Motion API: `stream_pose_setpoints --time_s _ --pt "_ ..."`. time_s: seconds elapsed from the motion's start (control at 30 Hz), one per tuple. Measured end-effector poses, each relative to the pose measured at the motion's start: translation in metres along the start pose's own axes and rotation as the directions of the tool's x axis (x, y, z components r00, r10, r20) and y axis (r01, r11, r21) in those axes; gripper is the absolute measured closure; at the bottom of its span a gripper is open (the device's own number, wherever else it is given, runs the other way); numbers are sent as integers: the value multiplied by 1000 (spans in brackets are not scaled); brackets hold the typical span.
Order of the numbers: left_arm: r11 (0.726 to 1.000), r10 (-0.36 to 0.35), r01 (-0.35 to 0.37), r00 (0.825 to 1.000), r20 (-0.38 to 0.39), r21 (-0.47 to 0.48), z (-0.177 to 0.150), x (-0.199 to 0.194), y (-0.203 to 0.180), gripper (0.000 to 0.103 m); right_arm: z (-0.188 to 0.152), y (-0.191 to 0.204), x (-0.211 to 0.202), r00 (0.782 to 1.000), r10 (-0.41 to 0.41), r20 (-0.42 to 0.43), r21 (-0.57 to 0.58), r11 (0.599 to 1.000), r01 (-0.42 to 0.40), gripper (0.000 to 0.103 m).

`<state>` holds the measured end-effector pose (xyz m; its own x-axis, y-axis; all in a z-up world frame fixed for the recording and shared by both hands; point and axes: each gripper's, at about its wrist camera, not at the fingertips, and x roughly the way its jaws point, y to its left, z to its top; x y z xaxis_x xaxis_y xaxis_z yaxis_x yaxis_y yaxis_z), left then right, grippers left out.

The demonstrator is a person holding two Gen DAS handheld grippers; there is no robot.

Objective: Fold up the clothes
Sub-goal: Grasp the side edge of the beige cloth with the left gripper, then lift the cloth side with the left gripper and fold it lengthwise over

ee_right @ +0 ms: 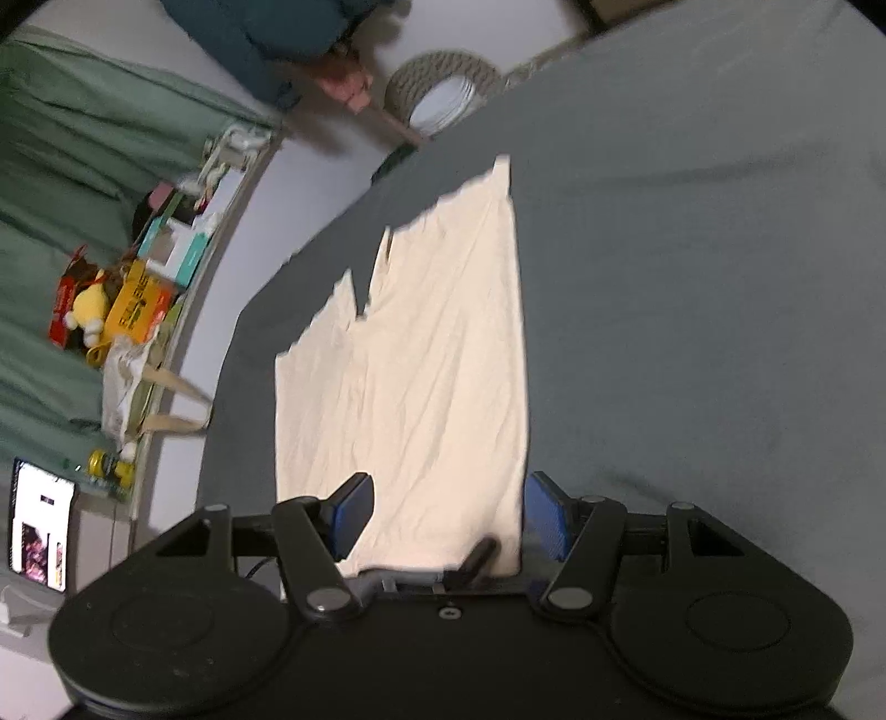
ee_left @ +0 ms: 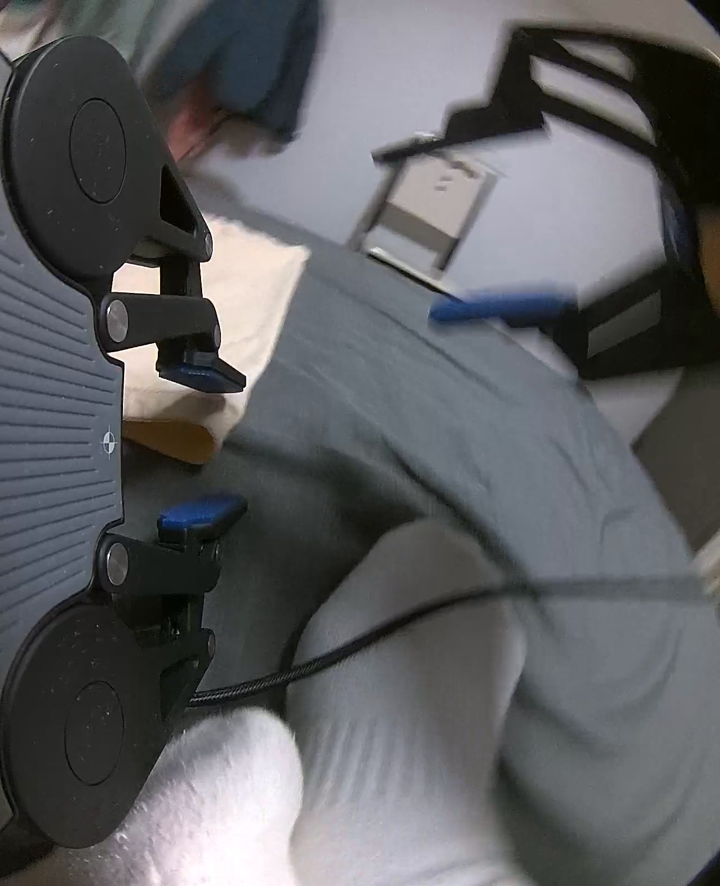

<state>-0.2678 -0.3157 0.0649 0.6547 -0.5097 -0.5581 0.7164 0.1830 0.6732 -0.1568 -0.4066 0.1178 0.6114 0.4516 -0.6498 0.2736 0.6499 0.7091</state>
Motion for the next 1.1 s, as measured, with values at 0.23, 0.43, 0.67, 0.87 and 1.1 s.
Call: stream_pose_setpoints --time_s 0.23,0.43,0.67,0.87,1.1 --pt "963 -52 56 998 23 -263 -27 -11 9 60 -22 -25 50 991 -30 -127 71 997 40 62" --pt "951 -22 24 1000 9 -307 -28 -22 4 60 -32 -43 63 991 -2 -131 158 987 23 89" --pt "977 69 -68 998 -2 -201 -18 -14 -7 56 -33 -49 56 992 69 -103 255 966 -41 94" --pt "974 227 -227 974 -3 4 -9 5 -17 54 -29 -50 52 986 132 -97 384 920 -85 94" --pt "929 323 -326 945 50 174 -9 16 -28 44 -24 -42 48 988 125 -92 394 916 -79 93"
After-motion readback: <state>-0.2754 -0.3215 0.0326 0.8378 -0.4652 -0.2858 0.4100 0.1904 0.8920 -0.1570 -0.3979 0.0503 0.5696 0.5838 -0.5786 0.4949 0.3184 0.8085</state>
